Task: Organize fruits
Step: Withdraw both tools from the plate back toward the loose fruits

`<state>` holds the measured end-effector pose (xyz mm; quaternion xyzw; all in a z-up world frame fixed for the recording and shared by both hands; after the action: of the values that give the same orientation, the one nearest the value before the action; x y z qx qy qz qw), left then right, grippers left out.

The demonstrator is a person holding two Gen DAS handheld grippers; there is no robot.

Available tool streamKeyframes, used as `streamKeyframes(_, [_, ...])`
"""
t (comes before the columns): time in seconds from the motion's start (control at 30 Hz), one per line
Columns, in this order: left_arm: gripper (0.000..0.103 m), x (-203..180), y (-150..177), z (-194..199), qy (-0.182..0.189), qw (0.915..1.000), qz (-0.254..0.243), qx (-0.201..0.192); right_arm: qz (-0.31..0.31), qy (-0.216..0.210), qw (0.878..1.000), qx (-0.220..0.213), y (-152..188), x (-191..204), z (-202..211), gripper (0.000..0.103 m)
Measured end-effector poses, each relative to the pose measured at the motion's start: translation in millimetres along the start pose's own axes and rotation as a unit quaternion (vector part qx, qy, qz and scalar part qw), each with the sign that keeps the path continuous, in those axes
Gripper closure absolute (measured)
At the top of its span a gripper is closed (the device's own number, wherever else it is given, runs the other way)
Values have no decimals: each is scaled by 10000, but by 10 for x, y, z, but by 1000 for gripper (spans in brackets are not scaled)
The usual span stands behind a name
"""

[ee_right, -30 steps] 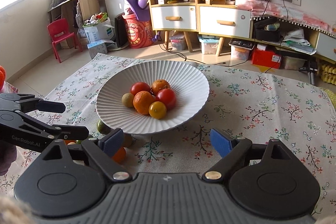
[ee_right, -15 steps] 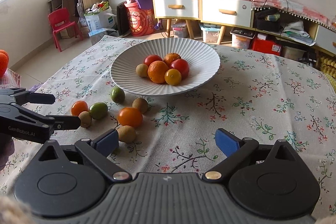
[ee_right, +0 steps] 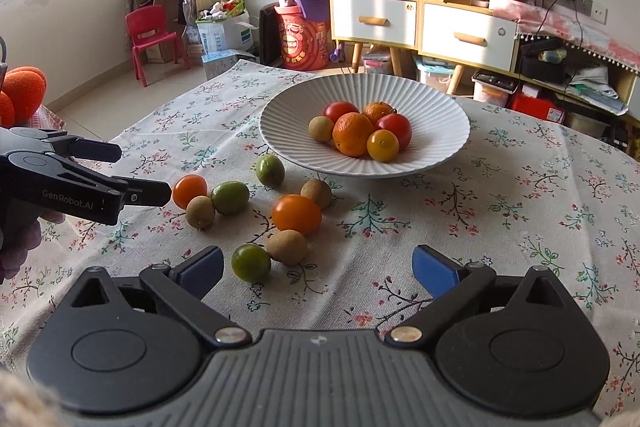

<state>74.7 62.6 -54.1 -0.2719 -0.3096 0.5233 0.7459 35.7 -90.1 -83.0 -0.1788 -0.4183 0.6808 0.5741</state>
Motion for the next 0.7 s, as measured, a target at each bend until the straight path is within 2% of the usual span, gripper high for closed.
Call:
streamKeyframes(0.1, [9, -12, 23, -39, 165, 9998, 125, 61, -57, 83, 9999, 81, 38, -32, -73, 1])
streamKeyframes(0.23, [9, -92, 74, -105, 329, 9993, -8, 185, -6, 111, 9998, 158, 114, -30, -119, 1])
streamKeyframes(0.4, [14, -154, 177, -127, 590, 9978, -42, 305, 43, 5, 9998, 187, 164, 30, -104, 5])
streamKeyframes(0.47, [17, -151, 203, -131, 662, 9973, -5, 325, 106, -31, 9998, 179, 172, 49, -105, 11])
streamKeyframes(0.53, [29, -145, 228, -143, 723, 9968, 46, 345, 99, -23, 9998, 199, 173, 47, -114, 16])
streamKeyframes(0.57, [30, -149, 226, -138, 703, 9970, 35, 309, 74, -37, 9997, 226, 178, 43, -118, 22])
streamKeyframes(0.67, [49, -172, 191, -114, 885, 9958, 41, 248, 3, -148, 9993, 357, 202, 41, -136, 36])
streamKeyframes(0.7, [59, -190, 183, -109, 980, 9949, 80, 245, 3, -201, 9990, 400, 213, 49, -145, 39])
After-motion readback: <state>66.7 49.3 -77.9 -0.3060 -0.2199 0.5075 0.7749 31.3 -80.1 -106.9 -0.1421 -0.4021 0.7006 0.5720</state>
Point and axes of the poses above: each gripper's, at about its wrist camera, not at the fingertips, and z roughly against the way its jaws point, x to its left, y to its underside, the point moved 5 cm from there along -z, roughly the way its jaws point, and after that the axes turned 13 degrees about -z, right-handed, at the moved point
